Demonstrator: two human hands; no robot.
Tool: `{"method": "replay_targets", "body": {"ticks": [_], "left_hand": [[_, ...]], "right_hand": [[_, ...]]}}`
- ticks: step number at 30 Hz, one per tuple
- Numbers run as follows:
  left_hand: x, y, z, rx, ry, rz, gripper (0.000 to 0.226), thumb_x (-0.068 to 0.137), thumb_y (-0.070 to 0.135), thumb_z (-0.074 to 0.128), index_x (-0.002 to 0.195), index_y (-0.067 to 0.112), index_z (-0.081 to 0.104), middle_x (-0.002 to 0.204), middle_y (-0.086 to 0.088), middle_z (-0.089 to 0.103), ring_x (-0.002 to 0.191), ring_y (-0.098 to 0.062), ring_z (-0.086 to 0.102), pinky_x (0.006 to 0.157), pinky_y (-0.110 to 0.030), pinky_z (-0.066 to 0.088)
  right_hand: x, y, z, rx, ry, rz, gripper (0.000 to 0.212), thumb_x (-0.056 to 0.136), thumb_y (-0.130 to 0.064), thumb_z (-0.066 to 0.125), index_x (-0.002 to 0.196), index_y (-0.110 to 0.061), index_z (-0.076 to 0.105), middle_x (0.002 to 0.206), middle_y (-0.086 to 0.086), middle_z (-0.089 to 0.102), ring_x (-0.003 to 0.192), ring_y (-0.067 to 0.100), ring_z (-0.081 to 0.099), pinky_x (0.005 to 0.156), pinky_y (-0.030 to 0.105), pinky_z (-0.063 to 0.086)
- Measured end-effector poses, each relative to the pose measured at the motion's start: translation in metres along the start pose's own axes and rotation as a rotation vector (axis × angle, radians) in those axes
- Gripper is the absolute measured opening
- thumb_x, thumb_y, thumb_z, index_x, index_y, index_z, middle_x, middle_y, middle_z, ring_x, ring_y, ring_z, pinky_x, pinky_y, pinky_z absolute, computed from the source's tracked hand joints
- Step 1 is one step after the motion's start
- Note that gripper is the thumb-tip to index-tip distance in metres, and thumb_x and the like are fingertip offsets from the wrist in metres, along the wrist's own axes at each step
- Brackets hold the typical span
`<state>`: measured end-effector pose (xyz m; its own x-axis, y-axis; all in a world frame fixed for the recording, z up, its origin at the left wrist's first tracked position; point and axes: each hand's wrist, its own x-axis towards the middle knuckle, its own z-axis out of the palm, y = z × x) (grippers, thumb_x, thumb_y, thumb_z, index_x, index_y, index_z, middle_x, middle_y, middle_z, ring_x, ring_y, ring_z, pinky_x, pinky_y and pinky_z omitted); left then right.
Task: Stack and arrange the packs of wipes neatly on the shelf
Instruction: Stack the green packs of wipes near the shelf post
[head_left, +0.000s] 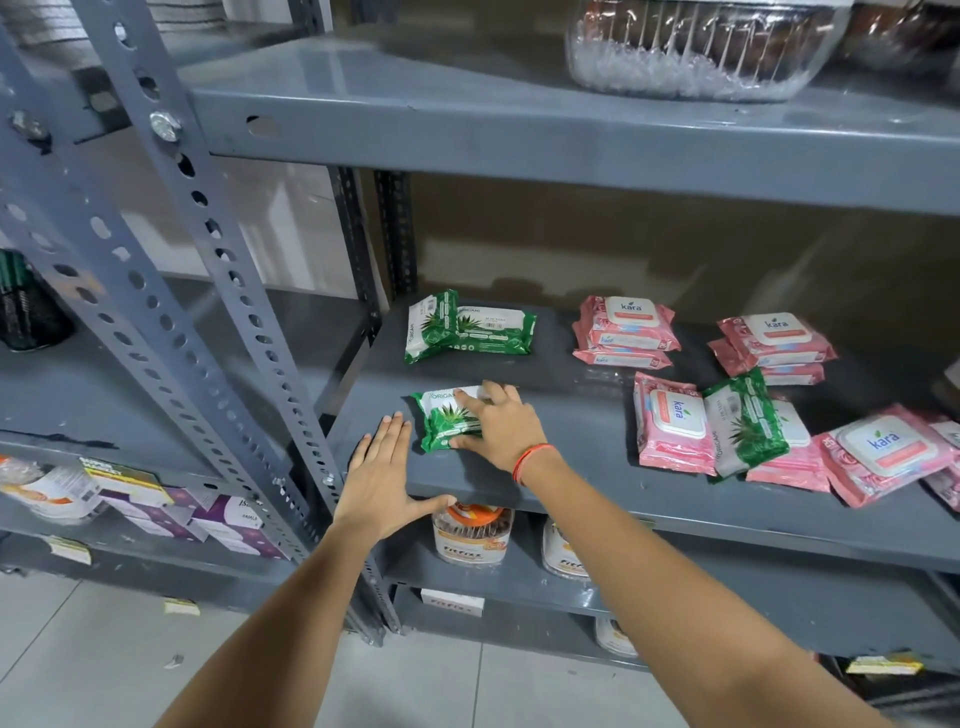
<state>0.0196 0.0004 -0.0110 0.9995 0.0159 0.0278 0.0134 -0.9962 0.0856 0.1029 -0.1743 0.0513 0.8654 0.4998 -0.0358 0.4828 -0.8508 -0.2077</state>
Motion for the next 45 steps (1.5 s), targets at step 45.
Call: {"method": "replay_targets", "body": {"ticks": [45], "left_hand": [[-0.003, 0.080, -0.022, 0.061, 0.225, 0.250, 0.107, 0.077, 0.079, 0.031, 0.147, 0.002, 0.004, 0.157, -0.013, 0.000, 0.145, -0.027, -0.001, 0.117, -0.040, -0.003]], "right_hand": [[-0.086, 0.129, -0.069, -0.044, 0.409, 0.602, 0.045, 0.086, -0.029, 0.060, 0.122, -0.003, 0.051, 0.126, 0.020, 0.049, 0.119, 0.036, 0.042, 0.096, 0.045, 0.039]]}}
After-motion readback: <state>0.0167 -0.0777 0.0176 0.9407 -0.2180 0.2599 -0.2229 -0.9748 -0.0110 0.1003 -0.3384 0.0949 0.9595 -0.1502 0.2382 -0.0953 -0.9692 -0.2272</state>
